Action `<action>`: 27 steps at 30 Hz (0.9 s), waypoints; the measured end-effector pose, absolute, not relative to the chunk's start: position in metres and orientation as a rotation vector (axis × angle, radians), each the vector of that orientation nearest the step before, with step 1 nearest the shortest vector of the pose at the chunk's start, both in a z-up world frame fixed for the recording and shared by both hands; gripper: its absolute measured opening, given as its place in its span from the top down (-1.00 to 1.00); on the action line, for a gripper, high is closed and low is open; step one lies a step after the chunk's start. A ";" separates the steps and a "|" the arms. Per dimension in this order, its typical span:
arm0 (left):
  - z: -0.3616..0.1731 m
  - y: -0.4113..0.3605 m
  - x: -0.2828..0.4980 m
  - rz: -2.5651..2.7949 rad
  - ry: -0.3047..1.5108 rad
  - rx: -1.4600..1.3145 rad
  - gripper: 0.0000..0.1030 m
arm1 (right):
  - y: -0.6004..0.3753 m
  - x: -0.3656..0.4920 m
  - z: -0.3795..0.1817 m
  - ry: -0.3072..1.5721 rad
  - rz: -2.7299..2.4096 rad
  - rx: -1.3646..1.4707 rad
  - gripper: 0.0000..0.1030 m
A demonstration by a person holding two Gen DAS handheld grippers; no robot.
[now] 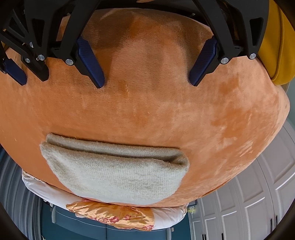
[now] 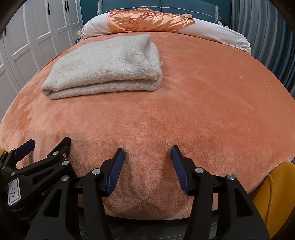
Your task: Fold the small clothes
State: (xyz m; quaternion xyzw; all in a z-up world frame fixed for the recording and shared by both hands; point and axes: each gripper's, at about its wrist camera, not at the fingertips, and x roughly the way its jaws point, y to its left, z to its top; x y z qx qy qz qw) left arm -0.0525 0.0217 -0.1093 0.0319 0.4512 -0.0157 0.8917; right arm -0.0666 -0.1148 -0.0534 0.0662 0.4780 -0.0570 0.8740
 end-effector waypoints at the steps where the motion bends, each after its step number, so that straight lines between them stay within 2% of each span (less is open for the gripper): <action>1: -0.109 0.022 -0.053 -0.033 0.936 0.067 -0.79 | -0.114 -0.066 -0.054 0.998 -0.120 0.138 0.00; 27: -0.110 0.021 -0.052 -0.032 0.932 0.072 -0.79 | -0.104 -0.065 -0.052 1.010 -0.156 0.145 0.00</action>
